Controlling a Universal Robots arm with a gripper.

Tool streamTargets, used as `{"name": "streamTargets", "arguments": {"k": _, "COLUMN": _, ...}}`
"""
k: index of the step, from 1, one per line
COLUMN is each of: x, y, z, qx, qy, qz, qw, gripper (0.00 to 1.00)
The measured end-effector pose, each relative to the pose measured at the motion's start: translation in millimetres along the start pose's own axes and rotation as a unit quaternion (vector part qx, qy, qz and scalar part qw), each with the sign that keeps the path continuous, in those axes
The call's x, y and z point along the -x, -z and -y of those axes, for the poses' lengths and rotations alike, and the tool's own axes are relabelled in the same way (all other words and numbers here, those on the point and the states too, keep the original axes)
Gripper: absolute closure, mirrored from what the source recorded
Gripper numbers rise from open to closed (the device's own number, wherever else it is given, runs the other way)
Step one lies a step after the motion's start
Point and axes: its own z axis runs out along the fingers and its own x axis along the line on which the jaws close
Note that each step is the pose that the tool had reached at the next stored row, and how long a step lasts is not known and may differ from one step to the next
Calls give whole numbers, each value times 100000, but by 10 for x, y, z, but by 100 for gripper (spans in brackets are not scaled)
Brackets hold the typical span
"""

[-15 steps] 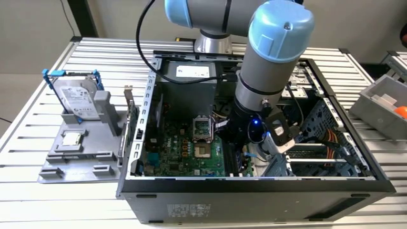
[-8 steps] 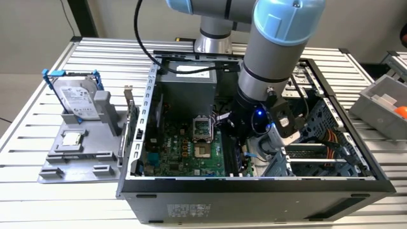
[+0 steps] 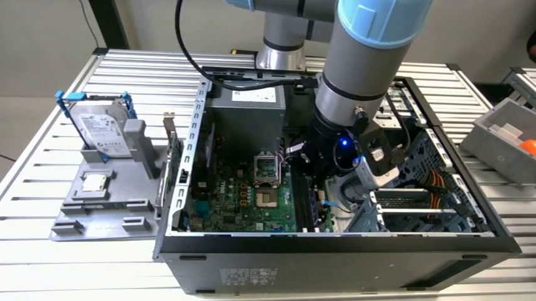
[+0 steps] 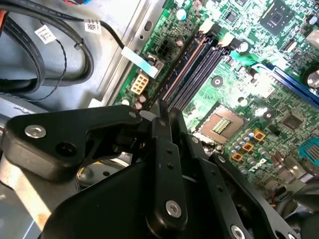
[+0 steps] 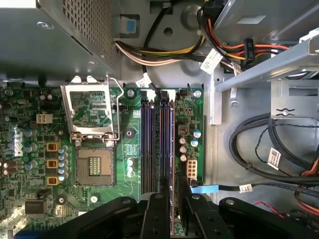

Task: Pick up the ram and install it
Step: 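Press down the ram until it locks into place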

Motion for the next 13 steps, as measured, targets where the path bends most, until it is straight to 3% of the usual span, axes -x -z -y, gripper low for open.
{"name": "streamTargets", "arguments": {"k": 3, "x": 0, "y": 1, "z": 0, "qx": -6, "qy": 1, "qz": 0, "qw": 100000, "gripper": 0}}
{"name": "streamTargets", "arguments": {"k": 4, "x": 0, "y": 1, "z": 0, "qx": -3, "qy": 2, "qz": -1, "qw": 100000, "gripper": 100}}
{"name": "streamTargets", "arguments": {"k": 13, "x": 0, "y": 2, "z": 0, "qx": -4, "qy": 2, "qz": 0, "qw": 100000, "gripper": 100}}
